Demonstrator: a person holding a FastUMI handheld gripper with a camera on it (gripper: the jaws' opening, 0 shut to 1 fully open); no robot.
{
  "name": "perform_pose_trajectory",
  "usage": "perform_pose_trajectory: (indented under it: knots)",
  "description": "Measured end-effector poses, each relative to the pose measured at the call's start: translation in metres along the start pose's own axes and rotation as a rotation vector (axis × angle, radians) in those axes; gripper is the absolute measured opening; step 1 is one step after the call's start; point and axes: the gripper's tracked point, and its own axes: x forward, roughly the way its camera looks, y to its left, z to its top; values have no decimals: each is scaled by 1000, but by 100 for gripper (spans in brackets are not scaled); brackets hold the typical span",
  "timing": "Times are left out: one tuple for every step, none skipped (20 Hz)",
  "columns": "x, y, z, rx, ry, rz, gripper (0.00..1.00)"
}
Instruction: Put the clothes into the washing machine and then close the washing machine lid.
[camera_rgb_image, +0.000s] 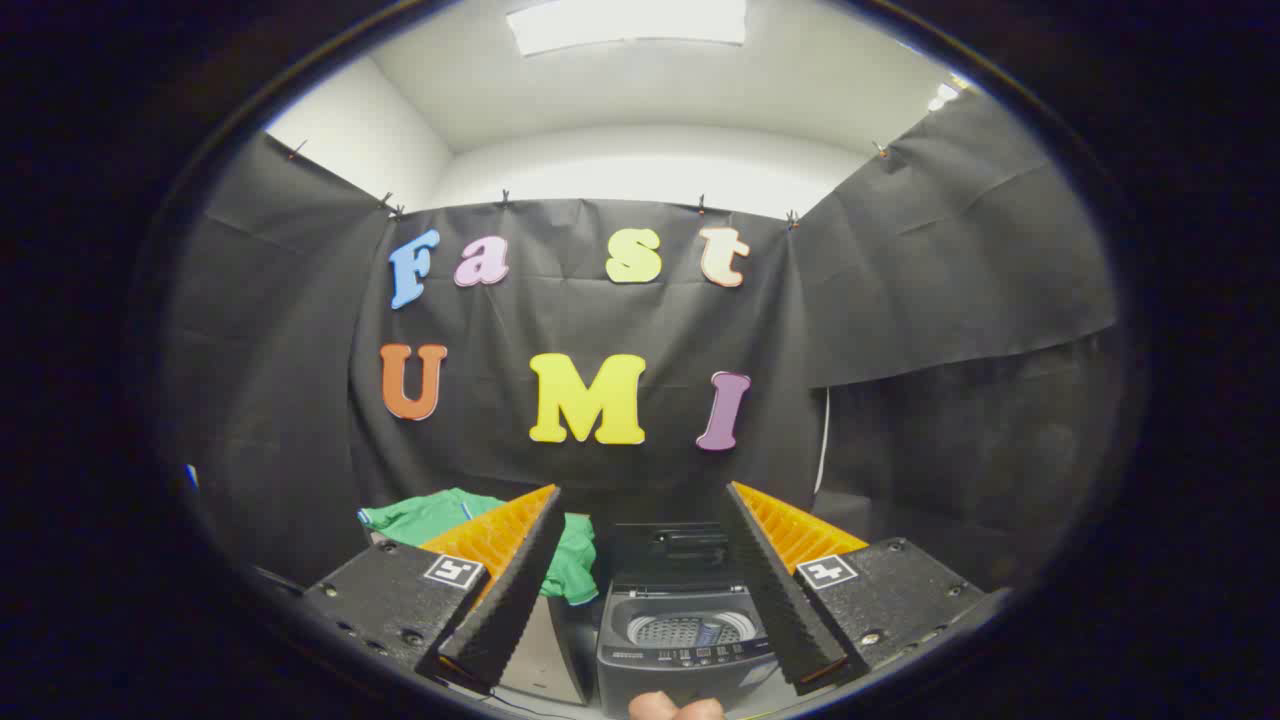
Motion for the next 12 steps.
perform_pose_trajectory:
  knots:
    - [0,-3,1,-6,-5,-10,99]
    - [-1,-6,4,-13,-12,-17,99]
    - [-1,-6,4,-19,-16,-18,99]
    - [-2,-6,4,-21,-18,-19,99]
    - [0,-5,3,-20,-18,-19,99]
    - [1,-5,3,-15,-16,-20,99]
    - [1,-4,2,-8,-12,-18,99]
    - [3,-3,1,-3,-8,-16,99]
    - [5,-1,0,1,-4,-17,99]
    - [8,2,0,5,1,-15,99]
    - [11,8,1,9,3,-9,99]
    - [15,13,1,12,9,-3,99]
